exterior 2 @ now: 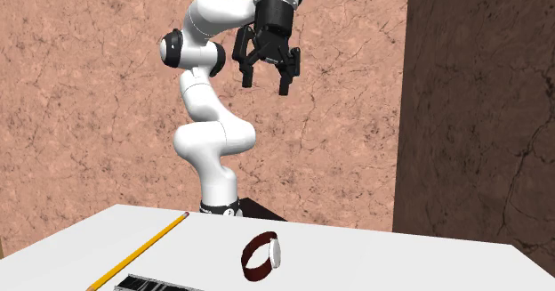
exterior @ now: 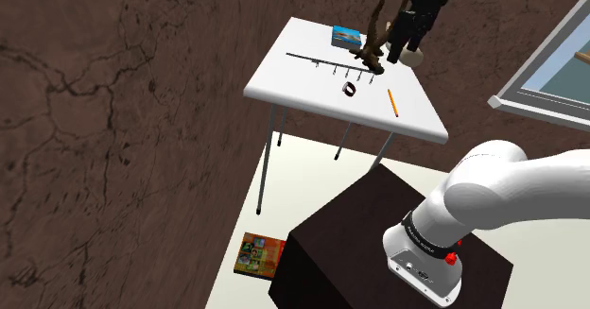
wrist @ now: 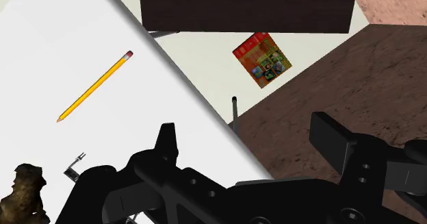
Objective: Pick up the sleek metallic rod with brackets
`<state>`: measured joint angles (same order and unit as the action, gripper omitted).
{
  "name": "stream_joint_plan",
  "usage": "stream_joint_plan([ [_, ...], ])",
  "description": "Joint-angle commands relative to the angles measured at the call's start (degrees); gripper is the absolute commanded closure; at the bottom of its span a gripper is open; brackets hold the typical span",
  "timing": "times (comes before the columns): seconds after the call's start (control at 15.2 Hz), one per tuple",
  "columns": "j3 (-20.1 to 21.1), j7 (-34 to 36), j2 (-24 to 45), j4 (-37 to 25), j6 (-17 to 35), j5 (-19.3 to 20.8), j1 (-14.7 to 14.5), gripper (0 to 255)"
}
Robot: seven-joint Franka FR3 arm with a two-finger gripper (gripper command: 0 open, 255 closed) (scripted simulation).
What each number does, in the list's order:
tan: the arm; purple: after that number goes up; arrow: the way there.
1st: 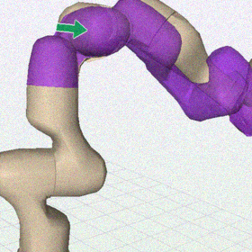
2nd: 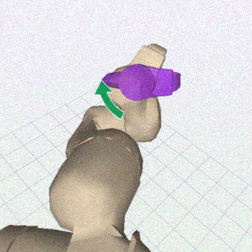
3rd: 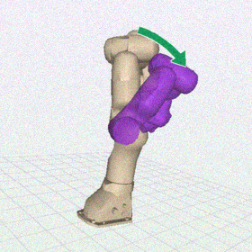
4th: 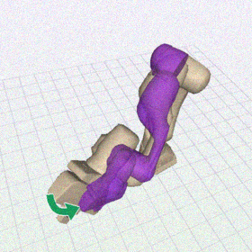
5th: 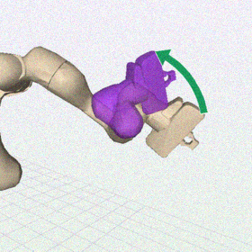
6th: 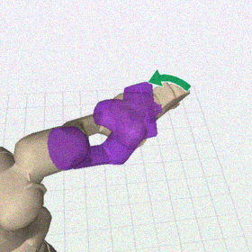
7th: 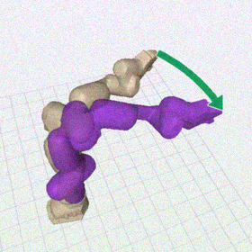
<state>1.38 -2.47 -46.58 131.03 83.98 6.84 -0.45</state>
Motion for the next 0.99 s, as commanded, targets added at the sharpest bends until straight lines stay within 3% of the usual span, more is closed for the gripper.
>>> stream_joint_plan([
  [0.0,0.0,0.0,0.0,0.0,0.0,0.0,0.0,0],
  [0.46,-8.3,-13.1,10.3,-1.8,9.3,3.8,-1.0,0],
  [0.92,-15.4,-26.3,23.8,-7.9,17.2,4.0,-2.6,0],
])
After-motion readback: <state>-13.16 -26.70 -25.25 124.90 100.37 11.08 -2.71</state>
